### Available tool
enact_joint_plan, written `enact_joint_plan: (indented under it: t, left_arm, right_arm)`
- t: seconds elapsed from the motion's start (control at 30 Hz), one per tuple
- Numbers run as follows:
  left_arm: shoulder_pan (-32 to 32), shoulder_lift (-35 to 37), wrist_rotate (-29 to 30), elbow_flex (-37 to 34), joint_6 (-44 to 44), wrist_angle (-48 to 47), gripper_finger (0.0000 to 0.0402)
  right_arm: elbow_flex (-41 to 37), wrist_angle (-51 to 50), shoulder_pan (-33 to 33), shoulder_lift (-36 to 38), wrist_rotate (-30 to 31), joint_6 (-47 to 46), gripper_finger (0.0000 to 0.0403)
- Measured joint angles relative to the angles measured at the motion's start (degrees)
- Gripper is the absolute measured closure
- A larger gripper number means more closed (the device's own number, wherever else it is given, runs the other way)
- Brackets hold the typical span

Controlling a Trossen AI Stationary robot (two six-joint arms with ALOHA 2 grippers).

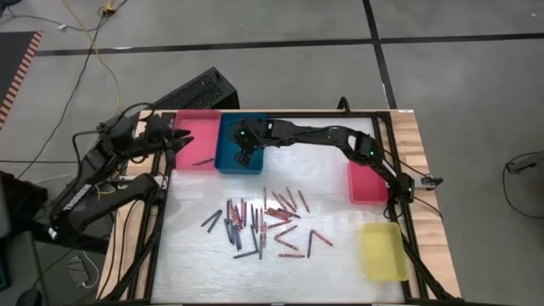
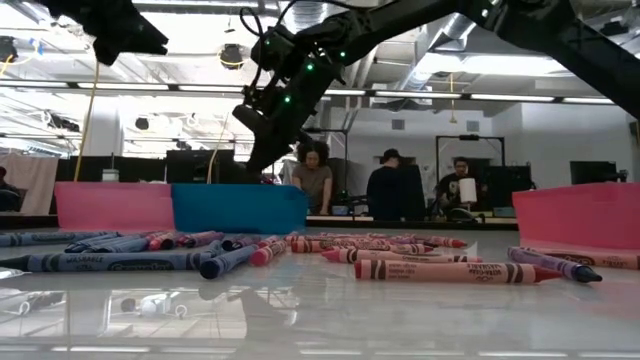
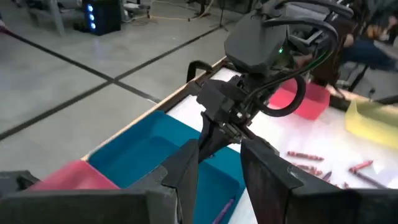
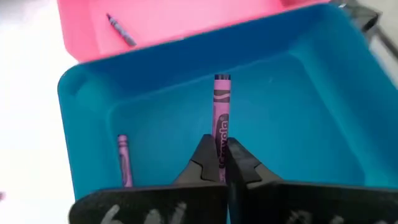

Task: Sort crayons
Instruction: Put the purple crayon into the blue bin, then put the red crayon into the small red bin

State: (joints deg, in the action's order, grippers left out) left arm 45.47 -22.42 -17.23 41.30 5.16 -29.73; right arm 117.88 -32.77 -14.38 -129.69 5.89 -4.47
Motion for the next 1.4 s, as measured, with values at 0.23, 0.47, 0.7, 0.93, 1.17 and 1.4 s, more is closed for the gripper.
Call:
enact_joint_plan:
  t: [0.23,0.47,0.7,0.93,1.17,1.4]
  left_arm:
    - [0.0,3.4,0.0,-4.7,2.7,1.5,0.0291]
    - [0.0,4.8,-0.4,-6.7,2.8,3.7,0.0291]
    - [0.0,5.0,-0.4,-7.0,2.2,3.7,0.0291]
    - [0.0,5.0,-0.4,-7.0,1.1,3.5,0.0291]
    - [0.0,5.0,-0.4,-7.0,0.0,3.1,0.0291]
    - [0.0,5.0,-0.4,-7.0,-1.8,1.7,0.0291]
  right_arm:
    - [-1.4,-0.8,-0.4,-0.1,-0.1,-0.2,0.04]
    - [-1.4,-1.6,-0.4,-3.0,-0.8,-1.5,0.04]
    - [-1.3,-1.1,-0.2,-2.7,-1.5,-1.7,0.0392]
    - [-1.4,-1.1,-0.8,-2.8,-1.4,-3.0,0.0379]
    - [-1.4,-1.2,-0.7,-2.8,-1.6,-3.1,0.0358]
    - [-1.3,-1.2,-0.7,-2.8,-1.9,-4.1,0.0339]
